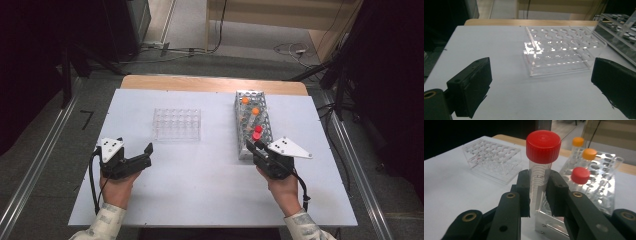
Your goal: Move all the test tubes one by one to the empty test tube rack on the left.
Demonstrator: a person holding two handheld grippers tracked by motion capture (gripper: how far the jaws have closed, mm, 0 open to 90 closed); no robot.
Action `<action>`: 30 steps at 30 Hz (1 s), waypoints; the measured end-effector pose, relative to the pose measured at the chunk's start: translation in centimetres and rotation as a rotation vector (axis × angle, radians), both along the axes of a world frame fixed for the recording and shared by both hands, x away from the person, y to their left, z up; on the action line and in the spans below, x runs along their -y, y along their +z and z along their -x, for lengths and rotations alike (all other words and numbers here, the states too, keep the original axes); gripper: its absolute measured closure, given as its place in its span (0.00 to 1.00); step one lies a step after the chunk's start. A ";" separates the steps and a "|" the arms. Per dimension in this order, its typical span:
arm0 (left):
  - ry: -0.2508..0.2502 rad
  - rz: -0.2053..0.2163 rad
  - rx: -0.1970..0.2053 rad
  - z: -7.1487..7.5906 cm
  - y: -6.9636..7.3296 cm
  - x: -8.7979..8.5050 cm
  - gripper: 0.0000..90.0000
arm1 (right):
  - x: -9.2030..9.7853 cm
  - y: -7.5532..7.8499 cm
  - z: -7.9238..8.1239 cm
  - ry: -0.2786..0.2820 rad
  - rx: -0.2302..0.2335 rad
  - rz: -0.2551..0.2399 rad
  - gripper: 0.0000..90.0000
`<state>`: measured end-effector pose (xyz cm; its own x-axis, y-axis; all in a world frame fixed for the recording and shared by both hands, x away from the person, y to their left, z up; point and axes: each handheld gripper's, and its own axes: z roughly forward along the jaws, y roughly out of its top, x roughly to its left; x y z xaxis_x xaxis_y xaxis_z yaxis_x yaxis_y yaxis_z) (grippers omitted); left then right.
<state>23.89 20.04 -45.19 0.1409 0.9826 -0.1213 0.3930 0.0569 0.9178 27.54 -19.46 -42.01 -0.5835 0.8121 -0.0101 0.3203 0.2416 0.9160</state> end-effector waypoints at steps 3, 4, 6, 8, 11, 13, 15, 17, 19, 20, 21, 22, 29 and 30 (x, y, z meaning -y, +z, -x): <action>-0.031 0.003 0.007 -0.1 0.1 1.0 0.04 | -0.9 -0.5 -0.1 0.024 -0.007 0.010 0.79; -0.038 0.001 0.012 -0.1 0.2 1.3 0.05 | -1.2 -0.6 0.0 0.031 -0.010 0.013 0.79; -0.063 -0.002 0.022 0.0 0.4 2.0 0.06 | -1.8 -0.8 0.0 0.046 -0.011 0.019 0.79; -0.070 0.003 0.024 0.0 0.5 2.3 0.06 | -2.4 -1.0 -0.1 0.055 -0.017 0.024 0.79; -0.100 0.009 0.022 -0.1 0.6 2.9 0.06 | -2.9 -1.2 -0.2 0.065 -0.022 0.030 0.79; -0.120 0.014 0.013 -0.2 0.6 3.4 0.06 | -3.6 -1.5 -0.4 0.078 -0.028 0.037 0.79; -0.128 0.017 0.011 -0.2 0.7 3.5 0.07 | -4.1 -1.8 -0.5 0.088 -0.030 0.042 0.79; -0.136 0.020 0.015 -0.1 0.8 3.7 0.07 | -4.6 -2.0 -0.6 0.096 -0.036 0.046 0.79; -0.144 0.021 0.022 0.0 1.0 4.1 0.08 | -5.1 -2.2 -0.7 0.106 -0.040 0.053 0.79; -0.154 0.022 0.023 0.1 1.1 4.2 0.08 | -5.3 -2.3 -0.7 0.111 -0.041 0.056 0.79; -0.162 0.024 0.025 0.1 1.2 4.5 0.08 | -5.5 -2.4 -0.7 0.117 -0.043 0.061 0.79; -0.171 0.023 0.026 0.1 1.3 4.7 0.08 | -5.7 -2.5 -0.7 0.121 -0.047 0.064 0.79; -0.217 0.012 0.024 0.0 1.6 6.1 0.09 | -6.7 -2.8 -0.8 0.147 -0.050 0.073 0.79; -0.225 0.013 0.024 -0.1 1.7 6.3 0.09 | -6.8 -2.9 -0.9 0.149 -0.053 0.073 0.79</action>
<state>23.95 13.73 -43.52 0.3596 0.9243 -0.1278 0.3754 -0.0179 0.9267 28.39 -12.66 -44.86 -0.6986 0.7148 -0.0318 0.3234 0.3550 0.8771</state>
